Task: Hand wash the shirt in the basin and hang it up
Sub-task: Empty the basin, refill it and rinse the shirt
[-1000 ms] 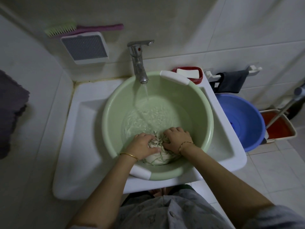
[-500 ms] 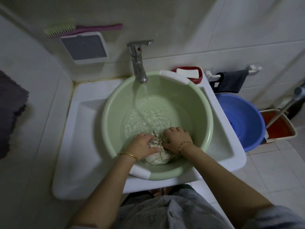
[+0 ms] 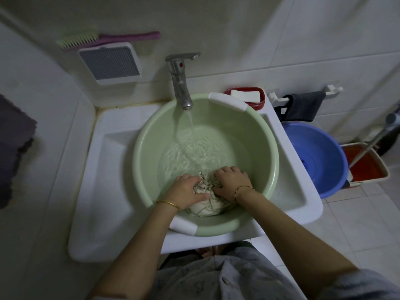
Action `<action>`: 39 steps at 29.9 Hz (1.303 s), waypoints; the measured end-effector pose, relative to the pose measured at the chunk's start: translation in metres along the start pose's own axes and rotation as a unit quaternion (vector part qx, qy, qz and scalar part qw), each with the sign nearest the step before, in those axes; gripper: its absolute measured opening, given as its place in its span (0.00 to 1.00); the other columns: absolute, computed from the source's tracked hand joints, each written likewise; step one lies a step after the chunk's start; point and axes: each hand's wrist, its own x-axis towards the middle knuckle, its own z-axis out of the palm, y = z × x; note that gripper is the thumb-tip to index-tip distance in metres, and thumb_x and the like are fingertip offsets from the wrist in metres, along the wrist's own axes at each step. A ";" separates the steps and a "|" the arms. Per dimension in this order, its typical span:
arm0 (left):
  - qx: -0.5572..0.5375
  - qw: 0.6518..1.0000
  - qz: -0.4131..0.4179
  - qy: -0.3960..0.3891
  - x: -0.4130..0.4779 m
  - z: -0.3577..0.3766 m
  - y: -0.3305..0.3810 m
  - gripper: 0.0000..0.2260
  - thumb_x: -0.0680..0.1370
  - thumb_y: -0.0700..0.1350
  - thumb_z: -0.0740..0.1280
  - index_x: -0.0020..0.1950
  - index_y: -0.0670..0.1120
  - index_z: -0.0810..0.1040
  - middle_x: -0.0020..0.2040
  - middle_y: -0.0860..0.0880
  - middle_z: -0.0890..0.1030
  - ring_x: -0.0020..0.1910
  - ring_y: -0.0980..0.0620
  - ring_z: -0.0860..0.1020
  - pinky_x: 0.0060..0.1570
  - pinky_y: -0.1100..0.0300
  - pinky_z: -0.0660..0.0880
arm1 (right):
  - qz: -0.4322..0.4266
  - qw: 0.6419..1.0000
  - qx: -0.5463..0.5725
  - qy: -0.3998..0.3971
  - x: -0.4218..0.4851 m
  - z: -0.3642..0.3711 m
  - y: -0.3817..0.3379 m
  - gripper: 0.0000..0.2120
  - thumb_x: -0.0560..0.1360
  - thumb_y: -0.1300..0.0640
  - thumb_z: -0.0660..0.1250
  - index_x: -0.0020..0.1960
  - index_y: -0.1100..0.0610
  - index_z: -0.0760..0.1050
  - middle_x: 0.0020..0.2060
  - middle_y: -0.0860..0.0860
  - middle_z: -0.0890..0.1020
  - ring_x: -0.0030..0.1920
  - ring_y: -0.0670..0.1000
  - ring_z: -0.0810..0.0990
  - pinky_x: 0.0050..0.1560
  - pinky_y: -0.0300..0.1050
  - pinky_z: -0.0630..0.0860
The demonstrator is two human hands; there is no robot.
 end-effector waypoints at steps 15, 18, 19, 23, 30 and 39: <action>0.003 1.000 0.005 0.007 0.000 0.000 0.001 0.27 0.70 0.56 0.73 0.65 0.47 0.75 0.61 0.44 0.75 0.62 0.46 0.71 0.64 0.61 0.64 | 0.002 1.000 0.006 0.000 0.000 -0.001 -0.001 0.24 0.75 0.44 0.62 0.68 0.53 0.67 0.67 0.52 0.69 0.67 0.57 0.65 0.62 0.52 0.65; 0.003 1.000 0.003 0.003 -0.001 0.000 0.001 0.27 0.70 0.56 0.73 0.66 0.47 0.74 0.61 0.45 0.74 0.63 0.46 0.71 0.63 0.61 0.64 | 0.002 1.000 0.005 -0.001 -0.001 -0.001 0.000 0.24 0.75 0.44 0.62 0.68 0.53 0.67 0.66 0.53 0.69 0.67 0.57 0.65 0.62 0.52 0.64; 0.004 1.000 0.002 0.001 -0.001 0.000 0.001 0.27 0.70 0.56 0.73 0.66 0.47 0.74 0.61 0.44 0.74 0.63 0.46 0.70 0.63 0.61 0.64 | 0.002 1.000 0.006 -0.001 -0.001 -0.001 0.000 0.24 0.75 0.44 0.62 0.68 0.53 0.67 0.66 0.53 0.69 0.67 0.57 0.65 0.62 0.52 0.64; 0.001 1.000 0.002 0.002 -0.001 0.000 0.001 0.27 0.70 0.57 0.73 0.65 0.48 0.75 0.61 0.45 0.74 0.63 0.46 0.70 0.64 0.59 0.65 | 0.001 1.000 0.004 0.000 -0.001 -0.001 -0.001 0.24 0.75 0.44 0.62 0.68 0.53 0.67 0.66 0.53 0.69 0.67 0.57 0.65 0.62 0.52 0.65; 0.008 1.000 0.005 0.004 -0.001 0.000 0.001 0.27 0.70 0.56 0.73 0.65 0.47 0.74 0.61 0.44 0.74 0.62 0.46 0.71 0.62 0.62 0.63 | 0.001 1.000 0.002 -0.002 0.000 -0.001 -0.001 0.25 0.75 0.44 0.62 0.68 0.52 0.66 0.67 0.52 0.69 0.67 0.57 0.65 0.62 0.52 0.65; 0.003 1.000 0.006 0.001 -0.001 -0.001 0.001 0.27 0.70 0.56 0.73 0.66 0.46 0.74 0.61 0.44 0.75 0.63 0.45 0.71 0.64 0.60 0.64 | -0.001 1.000 0.001 -0.002 0.000 -0.001 0.000 0.24 0.75 0.44 0.62 0.68 0.52 0.67 0.67 0.52 0.69 0.67 0.57 0.65 0.62 0.53 0.65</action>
